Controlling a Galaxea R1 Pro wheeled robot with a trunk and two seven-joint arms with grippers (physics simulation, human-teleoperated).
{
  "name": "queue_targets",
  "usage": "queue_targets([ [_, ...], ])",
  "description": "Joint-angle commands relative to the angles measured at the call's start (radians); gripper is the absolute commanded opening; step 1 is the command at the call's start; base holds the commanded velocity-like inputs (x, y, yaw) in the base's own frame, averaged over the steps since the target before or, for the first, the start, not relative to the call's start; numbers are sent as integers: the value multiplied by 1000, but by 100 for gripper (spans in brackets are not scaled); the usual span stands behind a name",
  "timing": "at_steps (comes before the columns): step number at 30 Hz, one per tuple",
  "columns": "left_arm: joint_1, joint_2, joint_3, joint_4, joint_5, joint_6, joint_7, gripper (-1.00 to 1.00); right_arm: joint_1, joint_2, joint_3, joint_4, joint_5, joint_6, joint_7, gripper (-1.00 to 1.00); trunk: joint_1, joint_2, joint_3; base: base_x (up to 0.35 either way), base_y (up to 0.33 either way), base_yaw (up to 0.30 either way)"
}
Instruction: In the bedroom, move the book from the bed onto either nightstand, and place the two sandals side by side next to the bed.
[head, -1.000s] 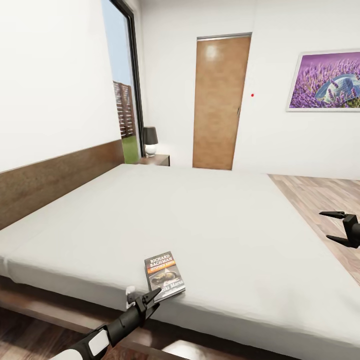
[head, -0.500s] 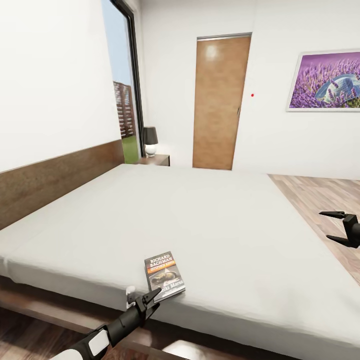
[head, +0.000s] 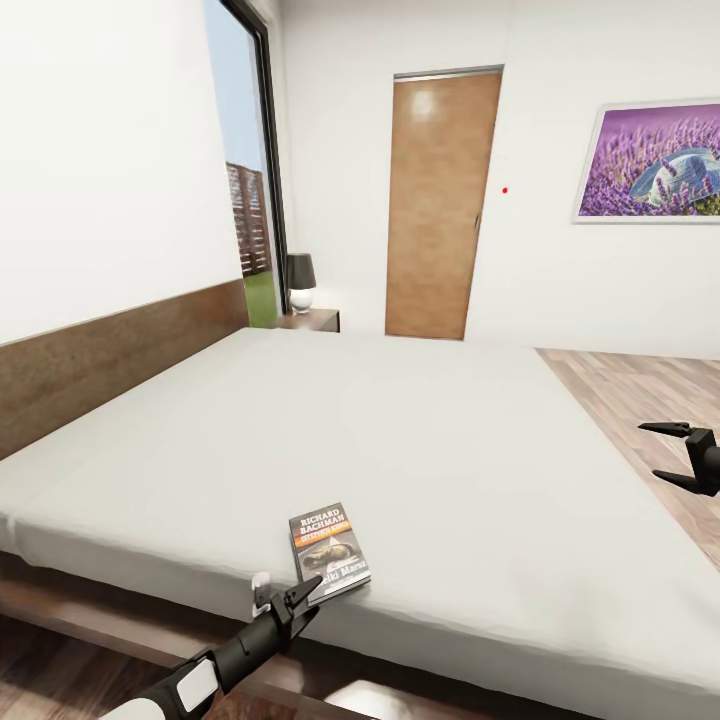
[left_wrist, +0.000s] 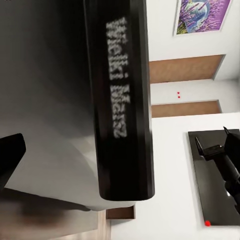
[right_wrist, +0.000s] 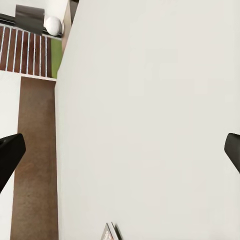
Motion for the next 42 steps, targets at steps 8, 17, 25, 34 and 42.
queue_targets([
  [8,0,0,-5,-2,11,10,-4,100,-1,-1,6,1,6,0,10,100,0,0,-1,0,0,0],
  [17,0,0,-7,-2,8,7,-3,-100,-1,-1,5,1,6,0,10,100,0,0,-1,0,0,0],
  [25,0,0,-9,-2,6,6,-2,-100,-1,-1,7,1,6,0,10,100,0,0,-1,0,0,0],
  [34,0,0,-10,-2,6,5,-2,-100,-1,-1,8,1,6,0,10,100,0,0,-1,0,0,0],
  [42,0,0,-10,-2,6,5,-3,-100,-1,-1,7,1,6,0,10,100,0,0,-1,0,0,0],
])
